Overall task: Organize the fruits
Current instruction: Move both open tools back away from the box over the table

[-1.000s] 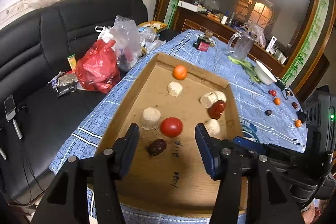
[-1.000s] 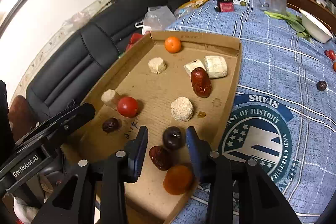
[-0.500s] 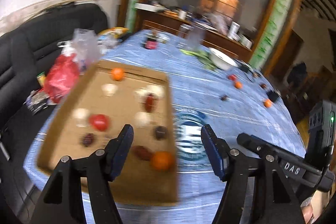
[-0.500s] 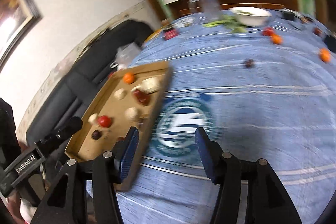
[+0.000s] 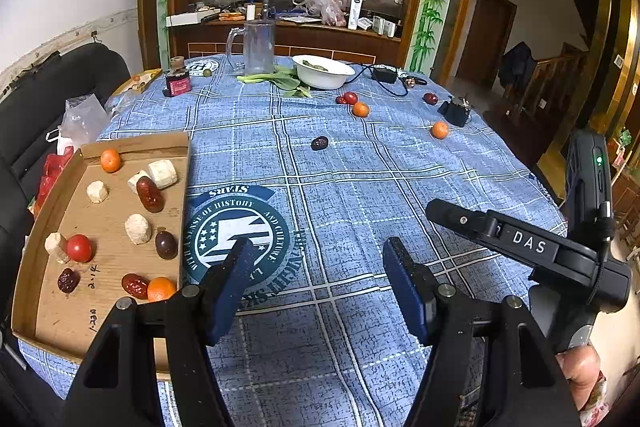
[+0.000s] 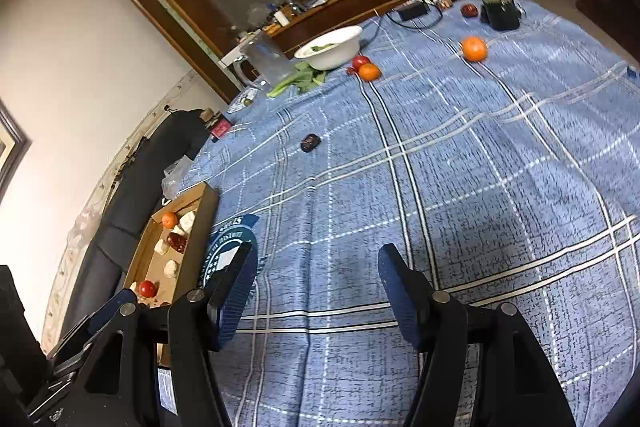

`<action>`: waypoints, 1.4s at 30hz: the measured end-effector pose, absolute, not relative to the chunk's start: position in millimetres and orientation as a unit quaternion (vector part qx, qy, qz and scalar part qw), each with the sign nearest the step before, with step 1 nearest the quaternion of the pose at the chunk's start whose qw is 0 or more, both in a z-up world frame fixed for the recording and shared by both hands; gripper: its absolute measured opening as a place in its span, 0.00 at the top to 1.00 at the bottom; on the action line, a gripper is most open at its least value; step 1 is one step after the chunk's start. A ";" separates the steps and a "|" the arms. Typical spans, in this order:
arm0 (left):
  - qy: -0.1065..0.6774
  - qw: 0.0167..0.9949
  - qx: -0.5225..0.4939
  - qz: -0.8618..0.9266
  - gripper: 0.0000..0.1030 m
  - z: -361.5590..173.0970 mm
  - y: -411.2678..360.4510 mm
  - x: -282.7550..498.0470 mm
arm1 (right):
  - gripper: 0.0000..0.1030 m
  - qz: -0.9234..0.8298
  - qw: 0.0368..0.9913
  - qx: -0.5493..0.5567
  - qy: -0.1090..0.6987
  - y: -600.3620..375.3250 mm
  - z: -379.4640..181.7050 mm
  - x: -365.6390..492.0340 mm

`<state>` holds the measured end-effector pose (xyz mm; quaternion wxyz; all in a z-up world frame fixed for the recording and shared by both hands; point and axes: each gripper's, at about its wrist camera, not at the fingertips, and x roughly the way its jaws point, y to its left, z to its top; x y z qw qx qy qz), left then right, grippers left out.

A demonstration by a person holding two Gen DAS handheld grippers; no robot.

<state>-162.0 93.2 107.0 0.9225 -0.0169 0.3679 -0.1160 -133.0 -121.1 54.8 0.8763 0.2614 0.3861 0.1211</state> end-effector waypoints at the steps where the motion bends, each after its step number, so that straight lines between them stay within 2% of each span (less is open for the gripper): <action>1: 0.369 0.923 -0.014 -0.111 0.36 106.7 92.0 -161.2 | 0.35 0.121 0.876 0.261 0.387 -122.0 53.3 -132.1; 21: 0.328 0.941 0.081 -0.019 0.35 111.0 85.9 -176.8 | 0.35 0.099 0.900 0.186 0.381 -93.9 52.7 -139.6; 25: 0.326 0.942 0.082 -0.008 0.31 111.6 91.8 -177.4 | 0.35 0.103 0.907 0.156 0.377 -79.0 58.0 -143.4; 30: 0.327 0.941 0.083 -0.007 0.31 110.7 96.3 -178.6 | 0.32 0.102 0.910 0.143 0.374 -72.6 59.9 -146.1; 42: 0.332 0.940 0.081 -0.013 0.30 108.5 94.8 -178.7 | 0.31 0.099 0.910 0.137 0.379 -72.0 58.3 -146.7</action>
